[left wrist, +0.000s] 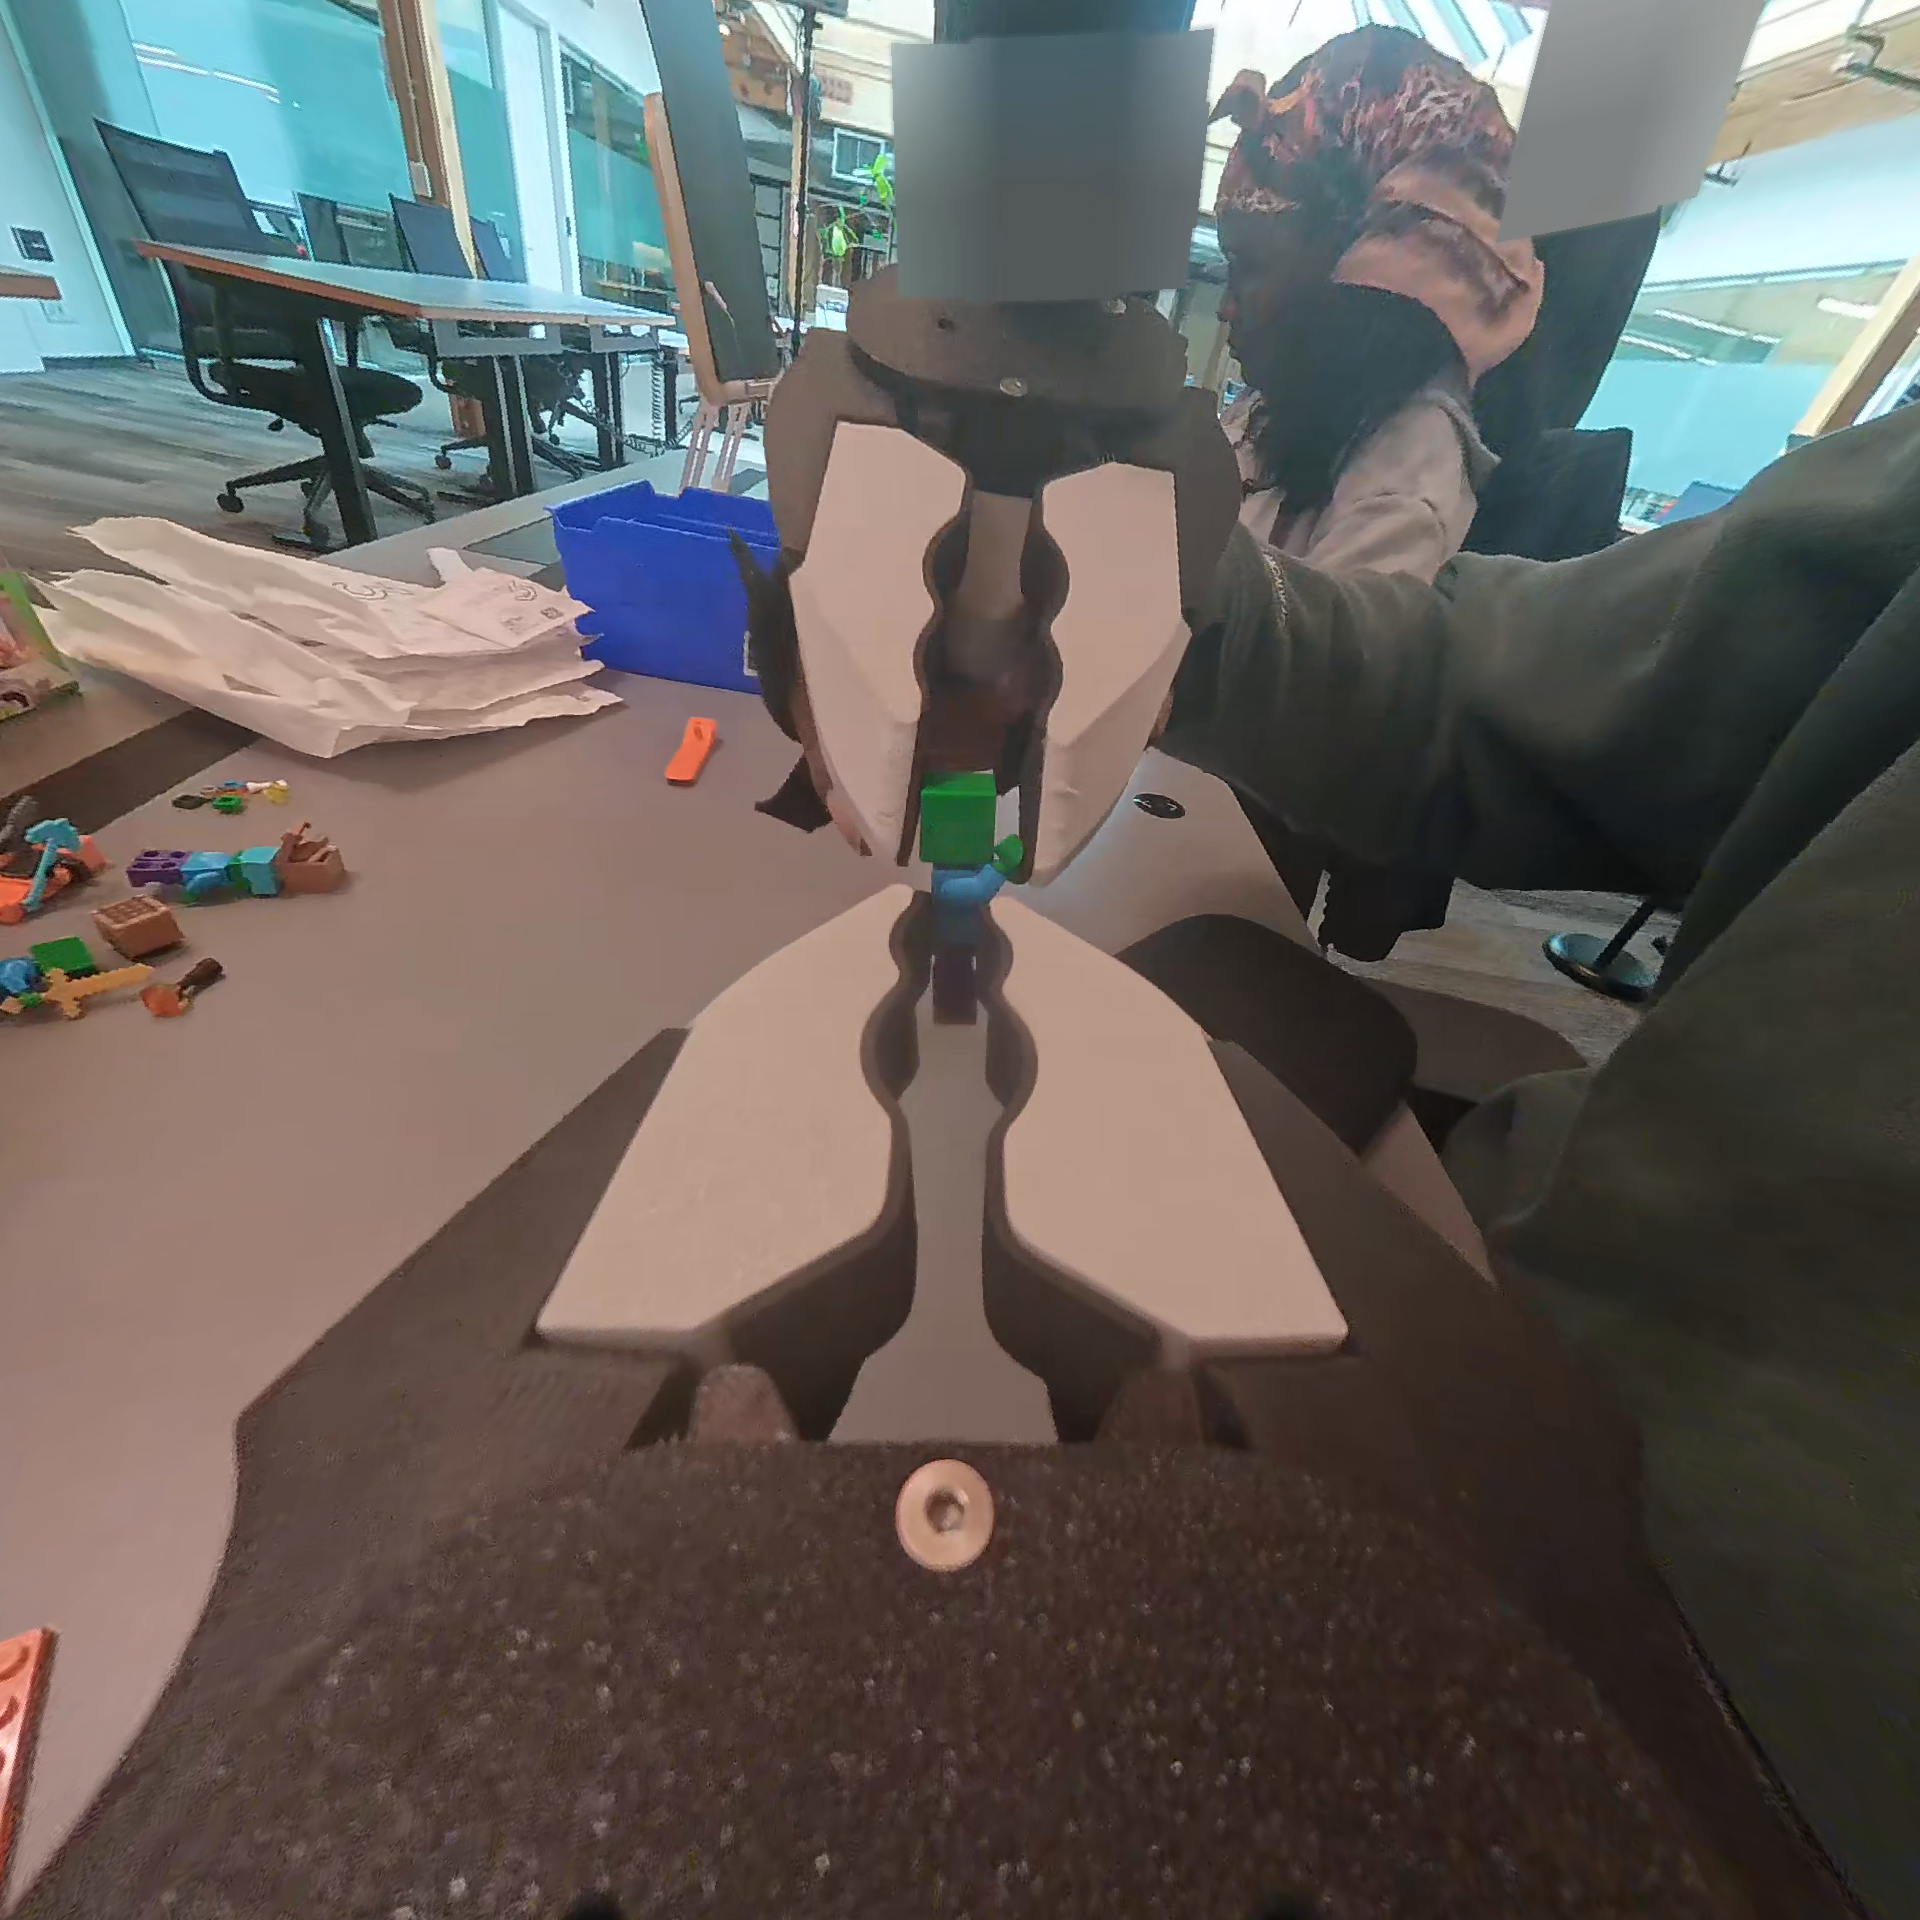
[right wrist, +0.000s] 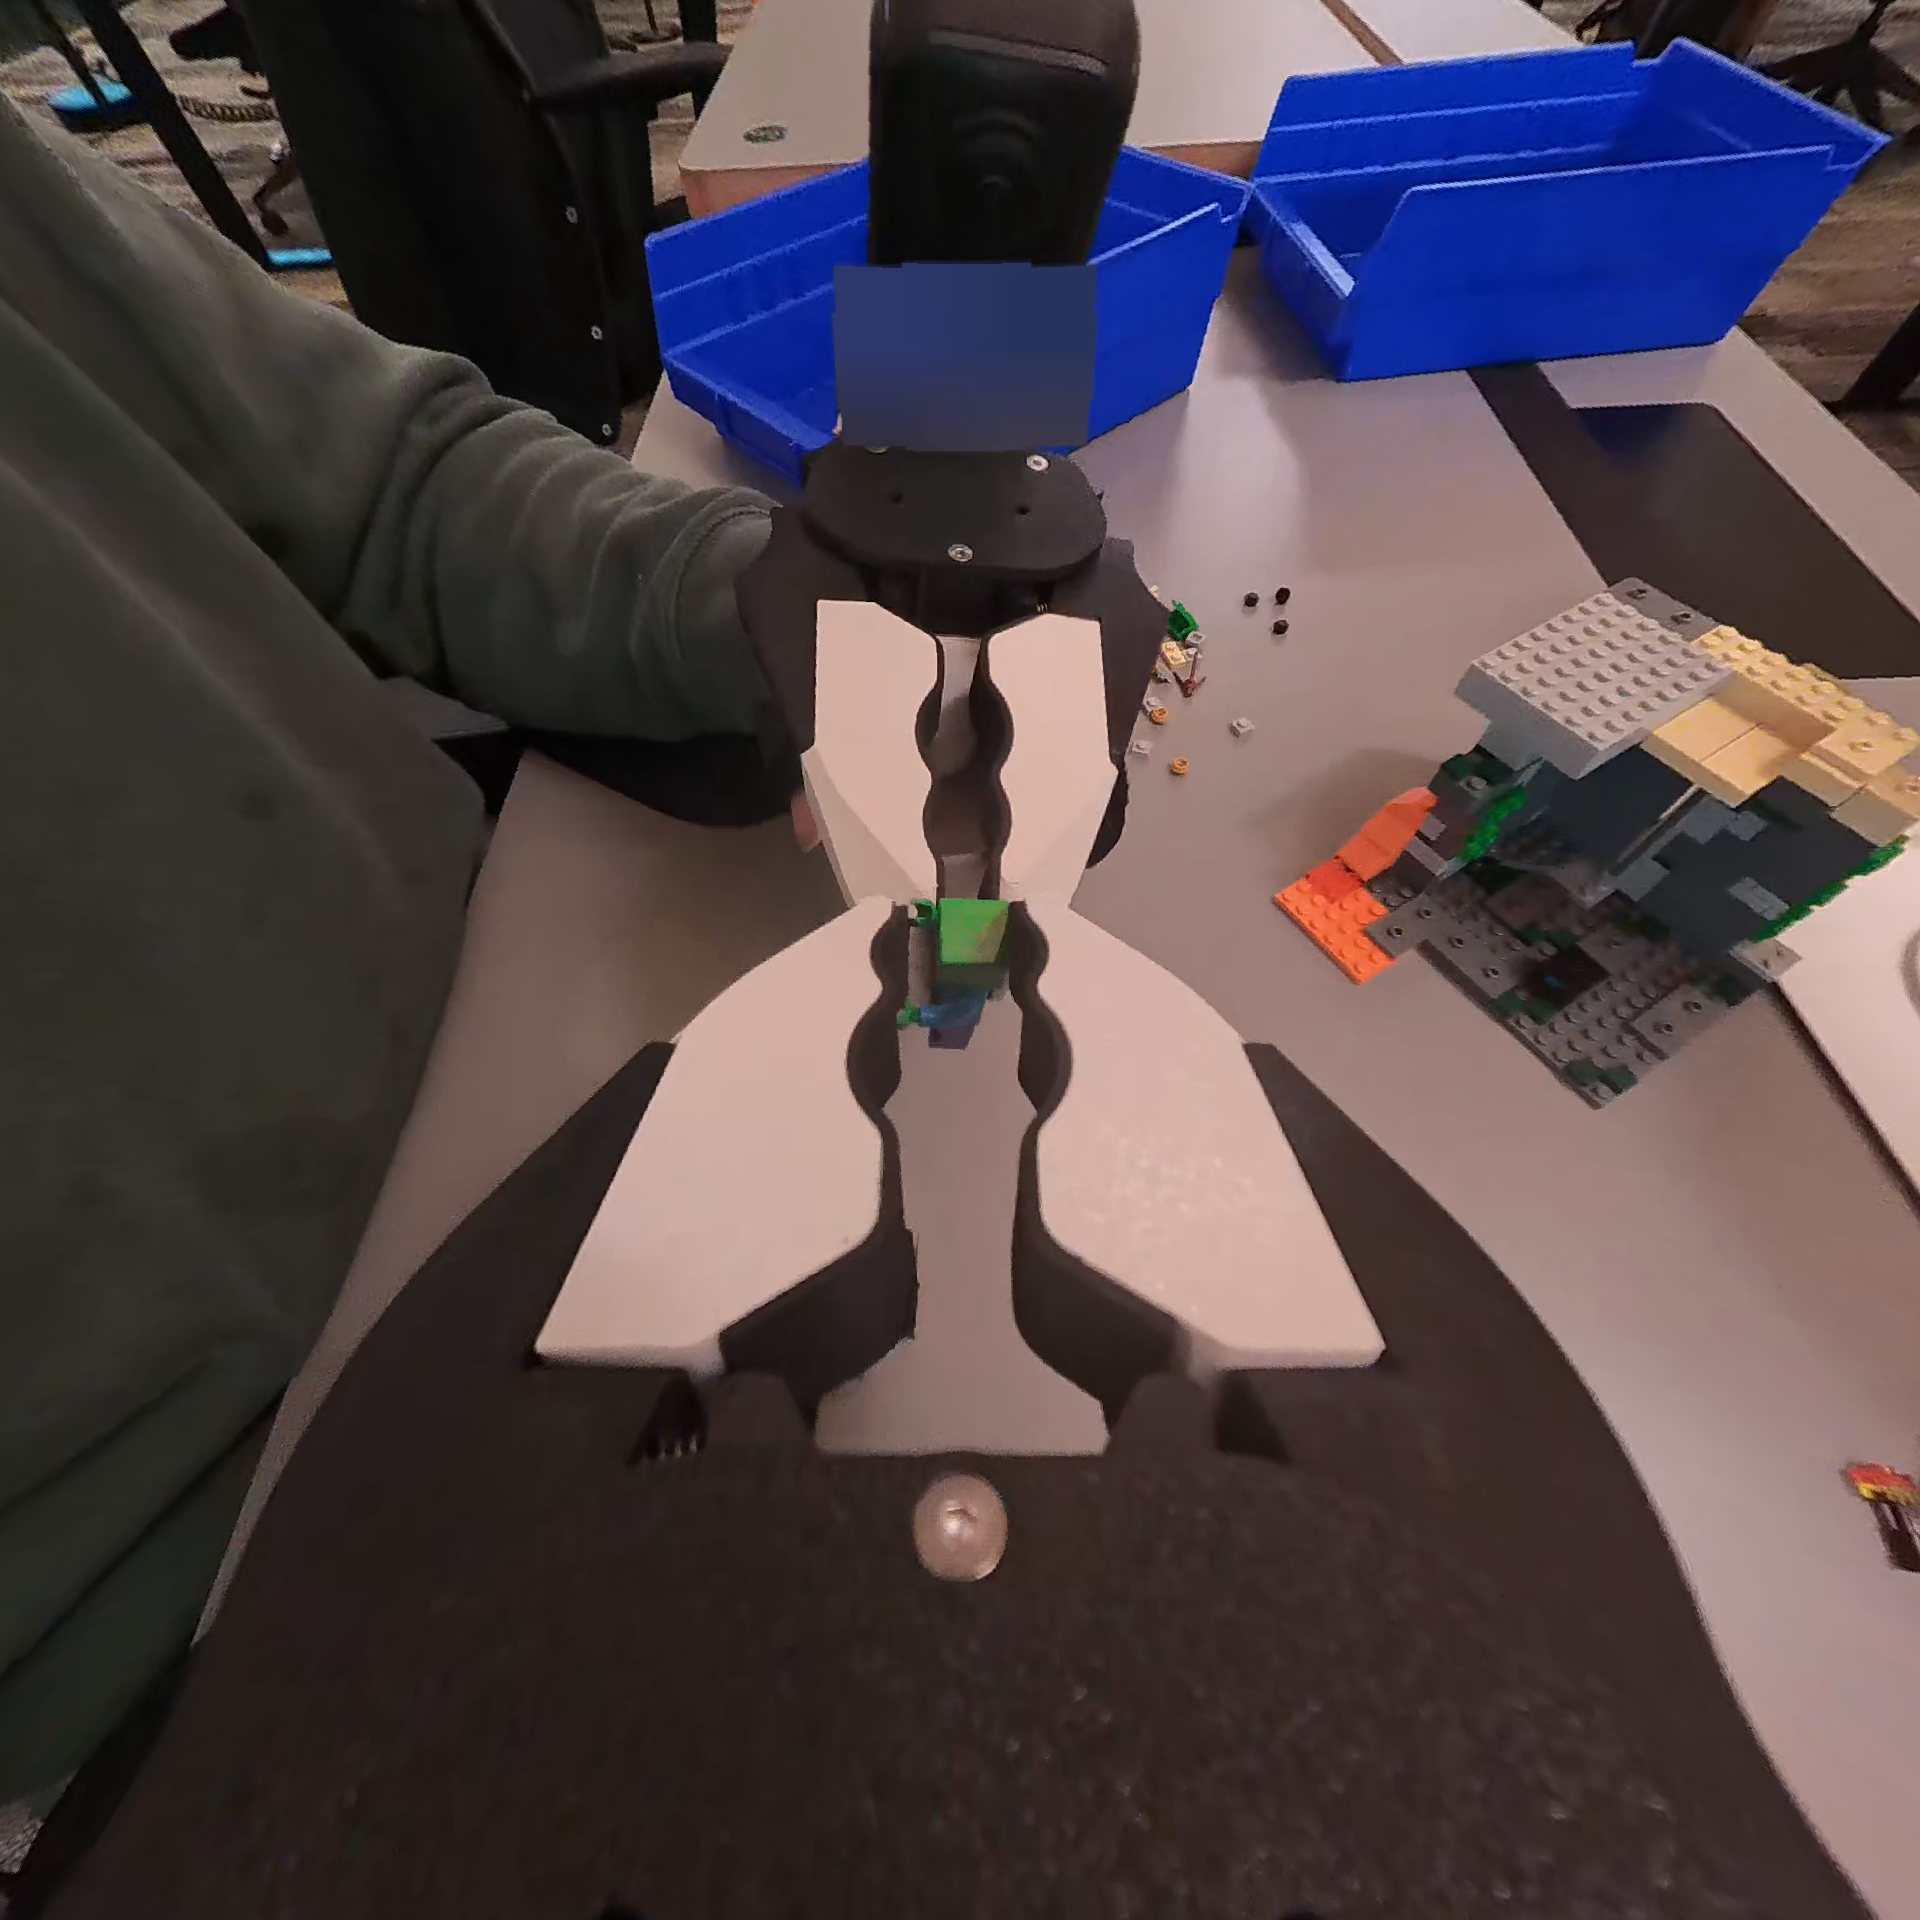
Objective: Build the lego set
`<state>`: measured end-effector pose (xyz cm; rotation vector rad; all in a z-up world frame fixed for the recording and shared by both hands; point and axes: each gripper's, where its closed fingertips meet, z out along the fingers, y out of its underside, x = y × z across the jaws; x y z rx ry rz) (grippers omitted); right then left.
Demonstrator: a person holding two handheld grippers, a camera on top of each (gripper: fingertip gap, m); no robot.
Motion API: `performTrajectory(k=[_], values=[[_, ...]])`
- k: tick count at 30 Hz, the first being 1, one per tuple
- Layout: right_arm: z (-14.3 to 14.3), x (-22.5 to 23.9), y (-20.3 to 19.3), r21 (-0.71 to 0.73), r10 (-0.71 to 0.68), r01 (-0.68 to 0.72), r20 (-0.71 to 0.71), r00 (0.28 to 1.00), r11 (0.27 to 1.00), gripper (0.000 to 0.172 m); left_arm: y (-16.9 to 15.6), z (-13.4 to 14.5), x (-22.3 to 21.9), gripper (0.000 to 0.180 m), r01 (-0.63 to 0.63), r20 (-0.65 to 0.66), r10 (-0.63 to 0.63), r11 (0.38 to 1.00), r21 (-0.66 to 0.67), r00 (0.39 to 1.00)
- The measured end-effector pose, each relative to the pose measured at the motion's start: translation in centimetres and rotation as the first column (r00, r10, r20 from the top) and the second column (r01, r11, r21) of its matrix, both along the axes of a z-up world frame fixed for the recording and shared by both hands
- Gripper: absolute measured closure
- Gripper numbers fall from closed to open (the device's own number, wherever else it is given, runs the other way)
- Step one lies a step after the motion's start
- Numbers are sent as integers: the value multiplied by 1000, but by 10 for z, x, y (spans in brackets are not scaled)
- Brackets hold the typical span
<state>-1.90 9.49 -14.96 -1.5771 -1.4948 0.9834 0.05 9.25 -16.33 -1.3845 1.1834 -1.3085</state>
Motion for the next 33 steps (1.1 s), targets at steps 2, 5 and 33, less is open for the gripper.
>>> performTrajectory(k=[2, 5, 33], values=[[-2, 1, 0, -16, -4, 4, -2, 1000, 1000, 154, 0, -2, 1, 173, 2, -5, -2, 1000, -7, 1000], [-5, 3, 1, -31, -13, 13, 11, 1000, 999, 155, 2, -5, 2, 172, -5, -18, 5, 1000, -24, 1000], [-32, 3, 25, 189, -174, 157, 77, 982, 969, 155, 32, -20, -5, 172, -117, -49, 107, 898, -425, 993]])
